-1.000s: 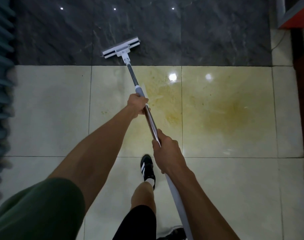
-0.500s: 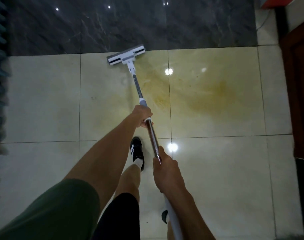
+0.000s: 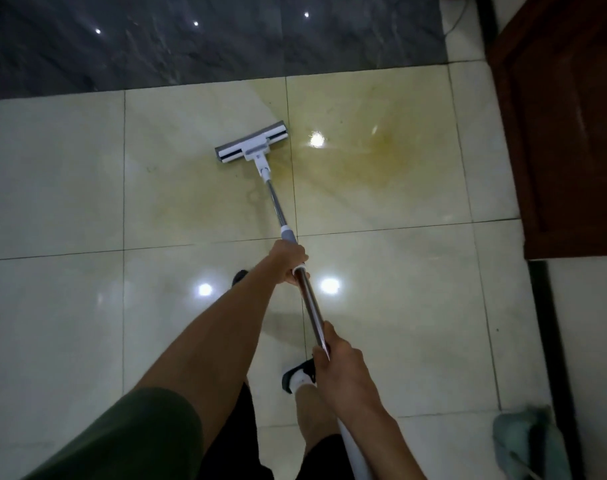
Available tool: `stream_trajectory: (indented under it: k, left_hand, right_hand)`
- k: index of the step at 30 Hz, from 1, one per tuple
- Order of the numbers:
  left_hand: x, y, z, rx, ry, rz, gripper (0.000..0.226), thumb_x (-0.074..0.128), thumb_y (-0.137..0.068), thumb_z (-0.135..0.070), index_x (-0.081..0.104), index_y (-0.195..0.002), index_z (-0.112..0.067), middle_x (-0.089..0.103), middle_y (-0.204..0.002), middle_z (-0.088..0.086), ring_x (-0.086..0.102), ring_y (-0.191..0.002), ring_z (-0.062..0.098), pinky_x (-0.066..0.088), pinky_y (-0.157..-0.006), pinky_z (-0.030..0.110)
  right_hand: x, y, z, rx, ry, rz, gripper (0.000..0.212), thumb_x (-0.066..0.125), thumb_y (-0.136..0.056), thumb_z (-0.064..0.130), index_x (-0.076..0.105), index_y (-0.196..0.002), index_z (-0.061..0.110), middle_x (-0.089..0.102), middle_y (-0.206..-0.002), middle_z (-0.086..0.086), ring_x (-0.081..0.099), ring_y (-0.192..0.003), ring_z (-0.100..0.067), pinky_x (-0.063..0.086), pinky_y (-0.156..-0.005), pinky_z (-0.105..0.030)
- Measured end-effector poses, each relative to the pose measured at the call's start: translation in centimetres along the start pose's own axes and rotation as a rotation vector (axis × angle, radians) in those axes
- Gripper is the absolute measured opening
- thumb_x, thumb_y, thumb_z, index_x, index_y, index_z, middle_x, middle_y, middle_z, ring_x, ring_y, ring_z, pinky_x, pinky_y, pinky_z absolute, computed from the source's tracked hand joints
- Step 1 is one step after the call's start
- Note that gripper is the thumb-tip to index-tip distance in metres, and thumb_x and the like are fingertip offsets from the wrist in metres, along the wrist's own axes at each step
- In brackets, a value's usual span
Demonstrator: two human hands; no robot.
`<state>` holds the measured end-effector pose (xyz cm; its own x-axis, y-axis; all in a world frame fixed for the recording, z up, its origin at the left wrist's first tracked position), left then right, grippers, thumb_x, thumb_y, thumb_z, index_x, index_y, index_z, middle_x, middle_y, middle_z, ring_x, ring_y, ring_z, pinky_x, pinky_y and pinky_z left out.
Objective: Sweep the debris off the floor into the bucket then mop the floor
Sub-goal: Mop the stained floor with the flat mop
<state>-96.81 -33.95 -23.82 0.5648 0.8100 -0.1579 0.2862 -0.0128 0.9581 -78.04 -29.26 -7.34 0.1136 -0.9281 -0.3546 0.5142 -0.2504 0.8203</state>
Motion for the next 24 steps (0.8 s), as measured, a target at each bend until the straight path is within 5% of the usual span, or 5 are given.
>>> stream_trajectory:
  k: [5, 13, 17, 20, 24]
  left_hand:
    - [1.6, 2.5, 1.1, 0.059, -0.023, -0.007, 0.004, 0.057, -0.099, -0.006, 0.055, -0.095, -0.006, 0.065, -0.093, 0.014, 0.07, -0.057, 0.025, 0.062, -0.053, 0.039]
    - [0.5, 3.4, -1.8, 0.132, 0.025, -0.071, 0.029, 0.067, -0.092, -0.002, 0.052, -0.116, 0.002, 0.066, -0.091, 0.024, 0.072, -0.068, 0.035, 0.063, -0.068, 0.05]
    - [-1.3, 2.5, -6.7, 0.161, 0.08, -0.072, 0.035, 0.069, -0.09, -0.001, 0.051, -0.12, 0.003, 0.066, -0.1, 0.026, 0.074, -0.075, 0.037, 0.063, -0.068, 0.048]
    - [-3.3, 1.0, -12.0, 0.197, 0.115, -0.074, 0.029, 0.069, -0.089, 0.0, 0.054, -0.113, 0.002, 0.067, -0.105, 0.024, 0.073, -0.069, 0.033, 0.062, -0.058, 0.043]
    - [-6.4, -2.1, -20.7, 0.271, 0.129, -0.04, 0.014, 0.065, -0.088, 0.003, 0.057, -0.096, -0.007, 0.067, -0.097, 0.019, 0.072, -0.078, 0.036, 0.062, -0.072, 0.053]
  right_hand:
    - [-1.2, 2.8, -1.3, -0.03, 0.0, -0.007, 0.046, 0.04, -0.105, 0.022, 0.035, -0.151, 0.021, 0.064, -0.105, -0.003, 0.058, -0.082, -0.012, 0.044, -0.068, -0.018]
    - [-3.9, 2.1, 1.0, -0.102, 0.075, -0.036, 0.045, 0.043, -0.104, 0.022, 0.039, -0.148, 0.022, 0.067, -0.103, -0.01, 0.064, -0.081, -0.021, 0.051, -0.068, -0.026]
    - [-5.9, -0.5, 4.3, -0.121, 0.123, -0.05, 0.044, 0.043, -0.102, 0.027, 0.04, -0.146, 0.027, 0.064, -0.105, -0.013, 0.065, -0.091, -0.028, 0.056, -0.08, -0.036]
    - [-8.0, -4.2, 8.0, -0.16, 0.145, -0.071, 0.042, 0.045, -0.101, 0.027, 0.042, -0.143, 0.03, 0.064, -0.097, -0.01, 0.064, -0.081, -0.024, 0.053, -0.07, -0.031]
    - [-10.9, -10.5, 14.4, -0.202, 0.177, -0.1, 0.043, 0.048, -0.097, 0.027, 0.044, -0.139, 0.033, 0.064, -0.087, -0.005, 0.06, -0.072, -0.02, 0.051, -0.064, -0.03]
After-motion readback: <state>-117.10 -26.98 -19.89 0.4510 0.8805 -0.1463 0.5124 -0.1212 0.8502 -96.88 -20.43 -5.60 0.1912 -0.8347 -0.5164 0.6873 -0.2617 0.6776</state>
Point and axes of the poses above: each hand's wrist, its own y-axis away from the middle knuckle, its own x-axis out of the palm, z = x × y, the point moved 6 cm from there along -y, towards the middle knuckle
